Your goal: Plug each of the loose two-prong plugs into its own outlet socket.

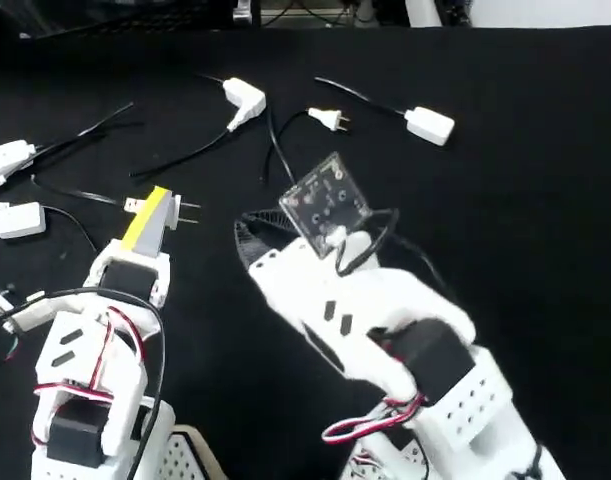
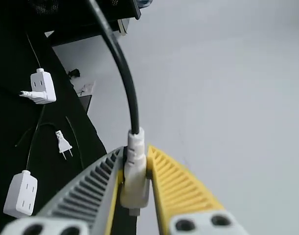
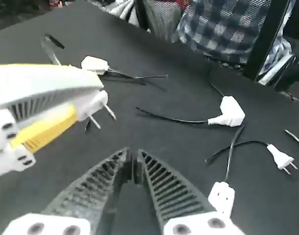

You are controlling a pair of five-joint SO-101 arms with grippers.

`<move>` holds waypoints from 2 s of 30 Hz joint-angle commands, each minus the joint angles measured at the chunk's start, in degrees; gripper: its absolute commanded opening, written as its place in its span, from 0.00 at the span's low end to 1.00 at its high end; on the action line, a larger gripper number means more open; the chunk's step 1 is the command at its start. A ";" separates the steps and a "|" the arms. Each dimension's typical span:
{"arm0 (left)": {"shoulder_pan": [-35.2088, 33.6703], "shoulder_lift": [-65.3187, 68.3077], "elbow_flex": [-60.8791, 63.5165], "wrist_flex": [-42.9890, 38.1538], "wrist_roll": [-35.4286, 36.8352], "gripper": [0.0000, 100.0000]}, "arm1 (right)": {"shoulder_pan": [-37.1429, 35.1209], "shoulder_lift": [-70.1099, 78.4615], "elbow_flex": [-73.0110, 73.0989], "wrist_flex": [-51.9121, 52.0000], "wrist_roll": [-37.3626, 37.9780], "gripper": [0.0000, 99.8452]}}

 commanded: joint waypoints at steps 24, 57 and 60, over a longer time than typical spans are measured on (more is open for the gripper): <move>-0.48 -0.35 8.48 -4.13 3.96 0.03 | -0.18 16.22 -25.27 24.79 5.54 0.01; 6.20 -0.35 14.46 -16.97 -3.16 0.03 | 1.67 46.20 -53.76 41.41 7.12 0.01; 6.55 -0.35 14.46 -16.88 -3.16 0.03 | 1.49 46.20 -54.11 41.67 8.44 0.01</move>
